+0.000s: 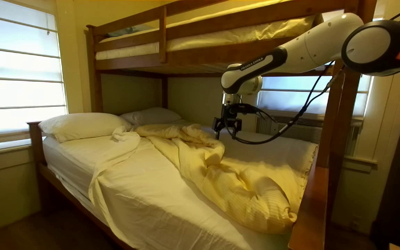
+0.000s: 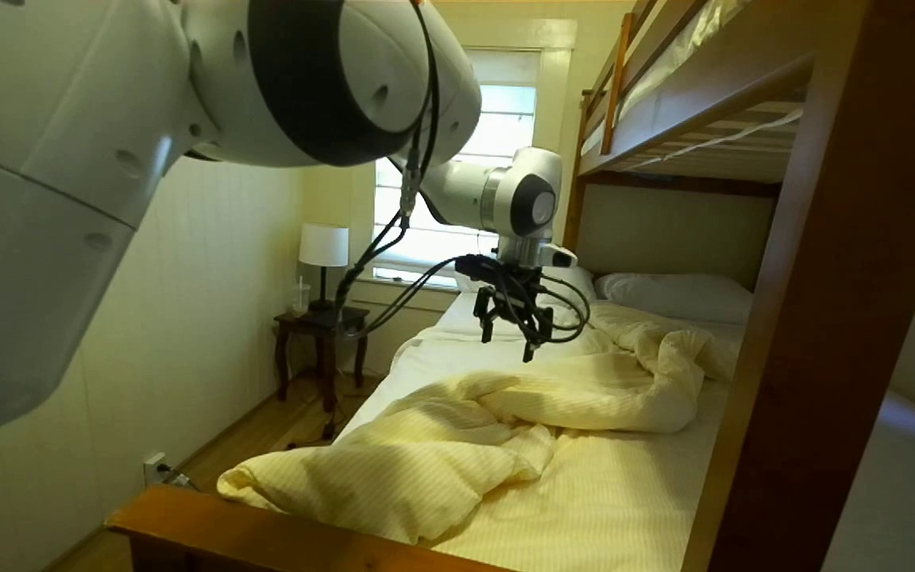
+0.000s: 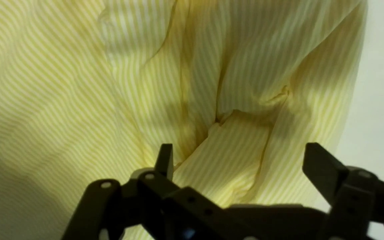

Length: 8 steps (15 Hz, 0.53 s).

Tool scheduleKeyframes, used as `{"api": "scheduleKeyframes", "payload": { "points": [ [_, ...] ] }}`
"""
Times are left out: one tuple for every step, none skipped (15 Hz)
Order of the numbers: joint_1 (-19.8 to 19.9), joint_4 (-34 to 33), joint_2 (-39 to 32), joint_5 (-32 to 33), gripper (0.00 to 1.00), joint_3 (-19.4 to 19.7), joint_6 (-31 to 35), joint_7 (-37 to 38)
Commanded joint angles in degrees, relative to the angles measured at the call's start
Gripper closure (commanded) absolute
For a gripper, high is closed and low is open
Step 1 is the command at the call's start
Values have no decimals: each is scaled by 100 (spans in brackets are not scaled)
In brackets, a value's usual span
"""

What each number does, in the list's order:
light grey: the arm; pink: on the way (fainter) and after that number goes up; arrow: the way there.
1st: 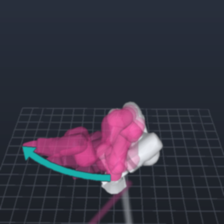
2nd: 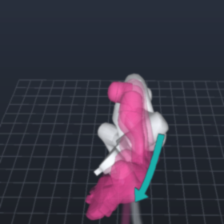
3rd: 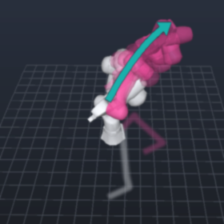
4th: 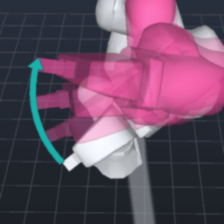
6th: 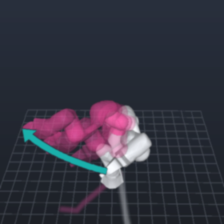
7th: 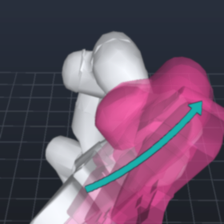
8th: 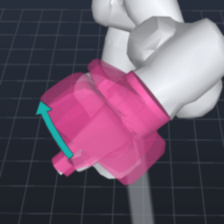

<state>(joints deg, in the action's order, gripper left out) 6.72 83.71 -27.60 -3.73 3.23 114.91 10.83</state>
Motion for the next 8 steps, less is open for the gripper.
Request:
{"api": "scheduleKeyframes", "payload": {
  "points": [
    [50,-436,-475,-85,0,182,633,172],
    [127,-674,-711,-177,0,225,929,255],
    [198,-873,-917,-250,0,255,1193,318],
    [309,-1153,-1150,-417,0,244,1303,398],
    [402,-1410,-1388,-557,0,240,1426,497],
    [490,-1678,-1634,-683,0,228,1511,584],
    [596,-1951,-1862,-856,0,177,1484,666],
    [647,-2196,-2088,-923,0,190,1558,761]
  ]
}}
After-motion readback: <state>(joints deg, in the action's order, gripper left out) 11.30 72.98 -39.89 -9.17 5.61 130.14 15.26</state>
